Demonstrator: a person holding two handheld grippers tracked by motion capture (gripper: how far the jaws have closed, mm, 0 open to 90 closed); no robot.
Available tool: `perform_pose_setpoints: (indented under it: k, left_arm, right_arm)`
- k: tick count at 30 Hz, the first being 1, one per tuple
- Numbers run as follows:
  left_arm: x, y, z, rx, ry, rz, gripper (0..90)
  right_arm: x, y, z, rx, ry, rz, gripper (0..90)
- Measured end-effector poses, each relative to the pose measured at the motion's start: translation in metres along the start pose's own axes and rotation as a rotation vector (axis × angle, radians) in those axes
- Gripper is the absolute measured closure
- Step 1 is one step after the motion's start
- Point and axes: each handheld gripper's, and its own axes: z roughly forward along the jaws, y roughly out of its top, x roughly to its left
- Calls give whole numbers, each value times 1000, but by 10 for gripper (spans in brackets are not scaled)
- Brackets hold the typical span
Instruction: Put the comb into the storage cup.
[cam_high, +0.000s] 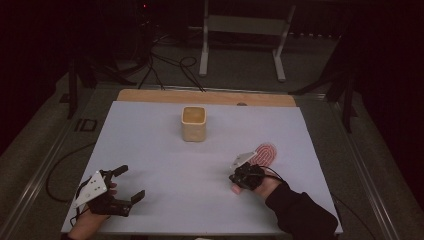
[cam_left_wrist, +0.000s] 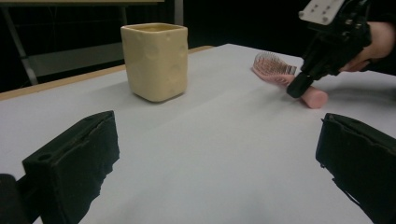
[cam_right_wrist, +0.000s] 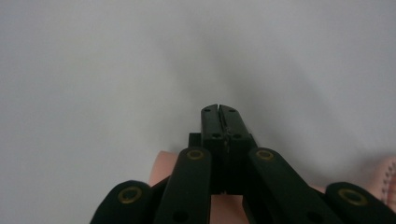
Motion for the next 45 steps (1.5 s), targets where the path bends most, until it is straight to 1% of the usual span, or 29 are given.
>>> perform_pose_setpoints:
  k: [1, 3, 4, 5, 7, 8, 10, 12, 13, 15, 17, 20, 21, 23, 25, 33, 36, 38, 40, 42, 43, 45]
  left_arm:
    - [0, 0, 0, 1, 0, 0, 0]
    - [0, 0, 0, 1, 0, 0, 0]
    - [0, 0, 1, 1, 0, 0, 0]
    - [0, 0, 1, 2, 0, 1, 0]
    - [-1, 0, 1, 2, 1, 1, 0]
    - [0, 0, 1, 2, 1, 1, 0]
    - [0, 0, 1, 3, 1, 0, 0]
    - [0, 0, 1, 3, 1, 0, 0]
    - [0, 0, 1, 4, -1, -1, 0]
    - [0, 0, 1, 7, -1, 3, 0]
    - [-1, 0, 1, 8, -1, 4, 0]
    - [-1, 0, 1, 8, -1, 4, 0]
    - [-1, 0, 1, 8, -2, 4, 0]
    - [-1, 0, 1, 10, -3, 5, 0]
    - [-1, 0, 1, 11, -3, 7, 0]
    - [-2, 0, 2, 14, -6, 9, 0]
    - [-2, 0, 2, 14, -5, 11, 0]
    - [-2, 0, 2, 12, -5, 9, 0]
    - [-2, 0, 2, 11, -4, 8, 0]
    - [-2, 0, 2, 11, -4, 8, 0]
    - [-2, 0, 2, 11, -5, 8, 0]
    - [-2, 0, 2, 12, -5, 9, 0]
  right_arm:
    - [2, -3, -2, 2, -5, 5, 900]
    - [3, -9, -6, 10, -1, 6, 900]
    - [3, -15, -11, 13, -3, 8, 900]
    - [3, -15, -11, 13, -3, 8, 900]
    - [3, -25, -17, 15, -7, 27, 900]
    - [3, -25, -17, 15, -7, 27, 900]
    - [4, -32, -22, 16, -8, 50, 900]
    - [2, -41, -28, 27, -19, 65, 900]
    - [2, -41, -28, 27, -19, 65, 900]
    - [0, -49, -32, 30, -24, 86, 900]
    - [-1, -52, -33, 33, -27, 88, 900]
    - [-3, -61, -38, 38, -35, 113, 900]
    - [-3, -61, -38, 38, -35, 113, 900]
    - [-5, -66, -41, 39, -39, 123, 900]
    - [-7, -71, -44, 42, -58, 137, 900]
    - [-20, -92, -58, 64, -103, 193, 900]
    - [-24, -96, -61, 74, -111, 211, 900]
    - [-26, -98, -61, 76, -114, 210, 900]
    - [-29, -102, -63, 77, -120, 222, 900]
    - [-31, -105, -64, 81, -126, 223, 900]
    - [-33, -106, -66, 93, -138, 222, 900]
    - [-34, -107, -66, 93, -140, 222, 900]
